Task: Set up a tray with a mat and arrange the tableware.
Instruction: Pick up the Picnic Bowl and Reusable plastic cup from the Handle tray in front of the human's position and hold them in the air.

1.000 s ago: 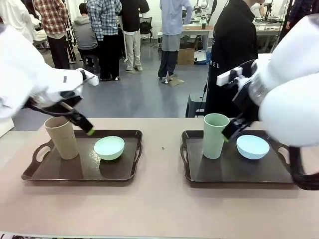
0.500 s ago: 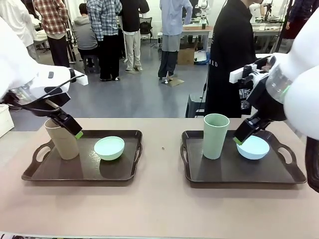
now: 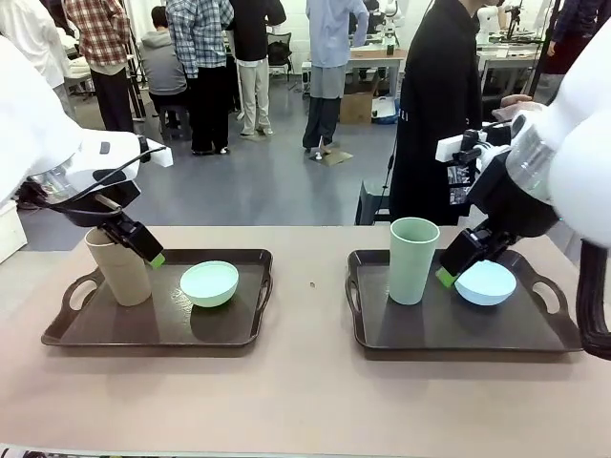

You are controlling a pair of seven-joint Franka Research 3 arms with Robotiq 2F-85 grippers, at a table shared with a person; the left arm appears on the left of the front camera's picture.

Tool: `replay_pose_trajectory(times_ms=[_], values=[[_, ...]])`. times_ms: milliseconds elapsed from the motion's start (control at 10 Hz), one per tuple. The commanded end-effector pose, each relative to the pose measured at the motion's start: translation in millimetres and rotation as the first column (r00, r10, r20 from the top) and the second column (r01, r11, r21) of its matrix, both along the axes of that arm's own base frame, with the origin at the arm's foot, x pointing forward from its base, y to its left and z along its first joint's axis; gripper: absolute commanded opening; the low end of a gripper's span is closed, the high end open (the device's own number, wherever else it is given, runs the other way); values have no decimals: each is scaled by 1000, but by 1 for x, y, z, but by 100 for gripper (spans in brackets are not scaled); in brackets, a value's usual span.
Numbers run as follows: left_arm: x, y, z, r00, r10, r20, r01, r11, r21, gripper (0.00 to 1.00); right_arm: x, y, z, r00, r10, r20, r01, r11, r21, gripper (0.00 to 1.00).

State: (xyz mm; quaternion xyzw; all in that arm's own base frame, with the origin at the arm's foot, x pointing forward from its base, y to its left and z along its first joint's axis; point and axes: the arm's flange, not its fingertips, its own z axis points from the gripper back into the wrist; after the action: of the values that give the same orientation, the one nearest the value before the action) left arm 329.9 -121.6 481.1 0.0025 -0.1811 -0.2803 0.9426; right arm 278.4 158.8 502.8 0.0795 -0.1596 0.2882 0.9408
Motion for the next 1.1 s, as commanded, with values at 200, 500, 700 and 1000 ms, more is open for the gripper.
replay_pose_trajectory(times_ms=[200,500,700,1000], values=[[-9,31,-18,945,61,-322,-95,991,-92,100,-24,-28,-24,963,-128,-238,165,976,141,100],[-3,26,-20,966,60,-250,-78,995,-64,100,-9,-23,-1,980,-70,-188,94,988,124,100],[-9,49,-6,959,22,-284,-107,951,-290,100,-3,-45,10,946,81,-315,51,920,390,100],[10,79,-28,913,-178,-367,-118,746,-656,100,-10,-149,17,909,237,-342,107,661,742,100]])
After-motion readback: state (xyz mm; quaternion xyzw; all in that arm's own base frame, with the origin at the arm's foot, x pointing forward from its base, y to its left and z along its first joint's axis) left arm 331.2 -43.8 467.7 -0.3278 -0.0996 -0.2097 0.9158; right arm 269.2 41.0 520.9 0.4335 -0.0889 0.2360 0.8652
